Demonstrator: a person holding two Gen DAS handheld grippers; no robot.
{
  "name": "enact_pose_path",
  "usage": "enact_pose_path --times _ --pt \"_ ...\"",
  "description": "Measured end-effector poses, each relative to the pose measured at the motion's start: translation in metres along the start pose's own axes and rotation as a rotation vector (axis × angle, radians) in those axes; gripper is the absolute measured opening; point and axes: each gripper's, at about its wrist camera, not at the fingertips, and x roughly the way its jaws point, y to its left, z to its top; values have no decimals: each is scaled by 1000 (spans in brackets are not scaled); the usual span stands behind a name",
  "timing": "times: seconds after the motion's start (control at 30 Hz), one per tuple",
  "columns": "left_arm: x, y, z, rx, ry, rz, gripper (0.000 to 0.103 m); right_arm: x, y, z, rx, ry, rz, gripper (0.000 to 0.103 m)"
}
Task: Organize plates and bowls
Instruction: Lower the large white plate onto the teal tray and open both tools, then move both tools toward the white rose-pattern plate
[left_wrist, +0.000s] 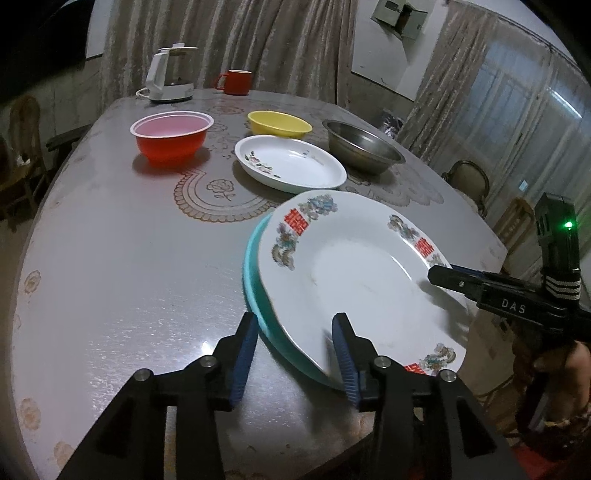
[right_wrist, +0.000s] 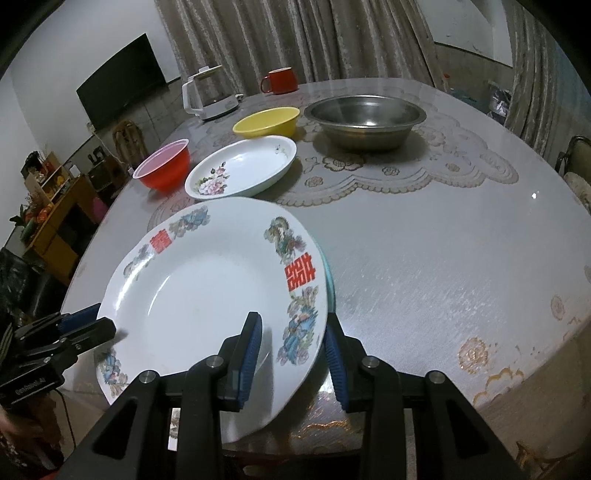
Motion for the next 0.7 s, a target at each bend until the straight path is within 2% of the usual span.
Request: enact_pose_path --times 0.07,0.13,0.27,0.6,0.7 --pt "-3 4 3 -17 -8 -4 44 -2 0 3 -8 -3 -5 35" --pt "-5 7 7 -33 -21 -3 52 -6 1 8 -20 -18 -14 35" --pt "-9 12 15 -46 -43 9 54 -13 2 20 -34 -53 -25 35" --pt "-5 21 34 -57 -54 92 75 -11 13 36 -59 -63 -21 36" --pt "-3 28 40 -79 -46 115 76 -8 16 41 -66 -62 -21 36"
